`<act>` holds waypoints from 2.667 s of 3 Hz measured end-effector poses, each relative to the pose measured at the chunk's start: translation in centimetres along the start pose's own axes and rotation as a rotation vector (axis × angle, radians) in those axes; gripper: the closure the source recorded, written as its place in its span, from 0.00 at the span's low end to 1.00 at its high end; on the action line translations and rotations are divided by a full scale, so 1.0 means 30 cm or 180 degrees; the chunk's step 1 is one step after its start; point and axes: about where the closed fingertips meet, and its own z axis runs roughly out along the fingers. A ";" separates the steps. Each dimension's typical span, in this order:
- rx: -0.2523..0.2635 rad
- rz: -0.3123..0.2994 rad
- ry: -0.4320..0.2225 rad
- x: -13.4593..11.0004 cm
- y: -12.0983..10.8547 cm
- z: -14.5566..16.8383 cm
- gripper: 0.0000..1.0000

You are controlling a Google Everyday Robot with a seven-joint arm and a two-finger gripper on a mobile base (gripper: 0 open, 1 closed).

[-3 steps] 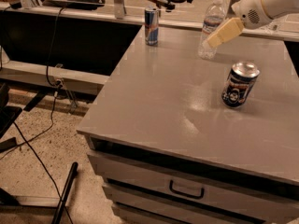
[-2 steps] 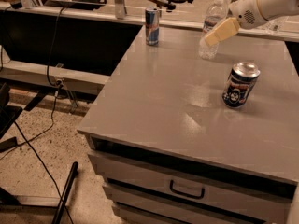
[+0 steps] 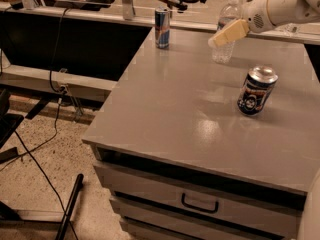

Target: Move water bottle near redbull can

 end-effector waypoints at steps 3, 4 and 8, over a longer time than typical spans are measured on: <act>0.0246 0.0285 -0.0306 0.016 -0.103 0.040 0.69; 0.0119 0.0343 -0.0418 -0.070 -0.076 0.045 0.93; -0.0340 0.0392 -0.0595 -0.224 0.088 0.243 1.00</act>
Offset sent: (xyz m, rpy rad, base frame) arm 0.0341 -0.0310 -0.0023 0.1091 -0.0892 -0.1174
